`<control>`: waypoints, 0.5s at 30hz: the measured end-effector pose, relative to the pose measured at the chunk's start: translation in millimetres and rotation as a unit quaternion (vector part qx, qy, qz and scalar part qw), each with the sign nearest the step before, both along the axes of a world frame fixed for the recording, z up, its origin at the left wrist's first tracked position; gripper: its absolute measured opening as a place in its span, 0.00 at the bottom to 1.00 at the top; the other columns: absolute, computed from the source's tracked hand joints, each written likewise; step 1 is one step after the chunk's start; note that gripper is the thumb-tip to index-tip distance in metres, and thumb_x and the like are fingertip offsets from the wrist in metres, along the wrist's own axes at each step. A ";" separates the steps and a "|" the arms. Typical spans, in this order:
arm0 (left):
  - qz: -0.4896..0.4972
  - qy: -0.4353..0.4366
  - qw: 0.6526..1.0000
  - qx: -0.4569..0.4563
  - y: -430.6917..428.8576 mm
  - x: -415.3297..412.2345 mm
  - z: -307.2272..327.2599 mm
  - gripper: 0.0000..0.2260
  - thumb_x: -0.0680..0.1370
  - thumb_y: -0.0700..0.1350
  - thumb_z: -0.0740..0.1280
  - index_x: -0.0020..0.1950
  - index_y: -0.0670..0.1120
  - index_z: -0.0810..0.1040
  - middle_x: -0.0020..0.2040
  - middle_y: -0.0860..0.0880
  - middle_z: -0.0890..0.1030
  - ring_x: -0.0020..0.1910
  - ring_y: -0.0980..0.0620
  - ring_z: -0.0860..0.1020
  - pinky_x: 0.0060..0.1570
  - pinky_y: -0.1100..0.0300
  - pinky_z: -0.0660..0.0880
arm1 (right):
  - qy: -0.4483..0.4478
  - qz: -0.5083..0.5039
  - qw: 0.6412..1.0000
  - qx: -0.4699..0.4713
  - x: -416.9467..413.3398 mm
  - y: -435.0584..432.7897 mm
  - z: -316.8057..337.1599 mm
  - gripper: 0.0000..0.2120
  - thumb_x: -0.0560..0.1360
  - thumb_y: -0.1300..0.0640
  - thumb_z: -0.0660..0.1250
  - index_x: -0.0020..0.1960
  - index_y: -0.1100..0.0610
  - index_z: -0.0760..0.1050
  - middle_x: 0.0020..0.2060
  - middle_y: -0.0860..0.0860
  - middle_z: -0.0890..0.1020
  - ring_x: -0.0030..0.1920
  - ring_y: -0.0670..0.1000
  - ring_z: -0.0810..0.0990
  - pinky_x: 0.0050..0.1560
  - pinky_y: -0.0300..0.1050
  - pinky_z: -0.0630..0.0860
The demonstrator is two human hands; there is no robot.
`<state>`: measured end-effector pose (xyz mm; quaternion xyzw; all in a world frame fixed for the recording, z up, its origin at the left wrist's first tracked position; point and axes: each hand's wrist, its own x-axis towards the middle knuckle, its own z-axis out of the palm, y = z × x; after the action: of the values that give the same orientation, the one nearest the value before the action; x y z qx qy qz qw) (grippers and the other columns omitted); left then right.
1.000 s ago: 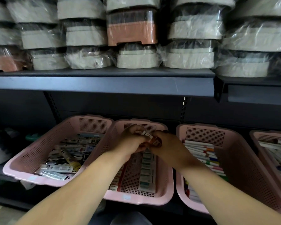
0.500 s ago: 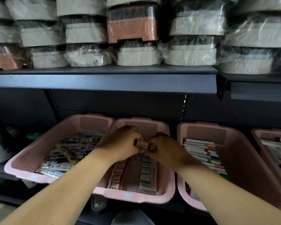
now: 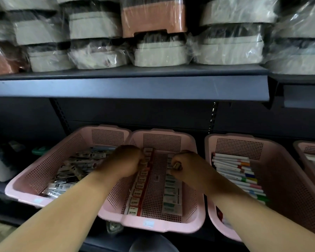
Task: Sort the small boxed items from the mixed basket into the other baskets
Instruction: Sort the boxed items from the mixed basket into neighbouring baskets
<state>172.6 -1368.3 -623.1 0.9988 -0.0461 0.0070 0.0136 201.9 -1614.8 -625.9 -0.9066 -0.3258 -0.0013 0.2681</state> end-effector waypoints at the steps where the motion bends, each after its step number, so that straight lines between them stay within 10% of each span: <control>1: -0.002 0.001 1.000 -0.005 0.0 2.9 -3.2 0.11 0.80 0.60 0.68 0.53 0.55 0.86 0.52 0.55 0.85 0.52 0.54 0.82 0.56 0.57 0.79 | 0.001 0.000 1.000 0.003 0.7 -0.4 -0.1 0.06 0.74 0.49 0.72 0.43 0.50 0.79 0.39 0.42 0.76 0.41 0.42 0.77 0.44 0.39 0.75; 15: -0.019 -0.055 0.998 0.036 0.4 12.6 -23.1 0.08 0.80 0.54 0.68 0.54 0.57 0.86 0.54 0.56 0.85 0.54 0.55 0.82 0.57 0.60 0.76 | 0.009 -0.007 1.000 0.018 1.8 -2.5 -3.6 0.07 0.74 0.48 0.71 0.47 0.51 0.80 0.41 0.42 0.74 0.42 0.42 0.76 0.43 0.38 0.73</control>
<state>185.2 -1367.9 -646.2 0.9957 -0.0664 0.0601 -0.0251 203.7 -1617.3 -629.5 -0.9038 -0.3168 -0.0008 0.2878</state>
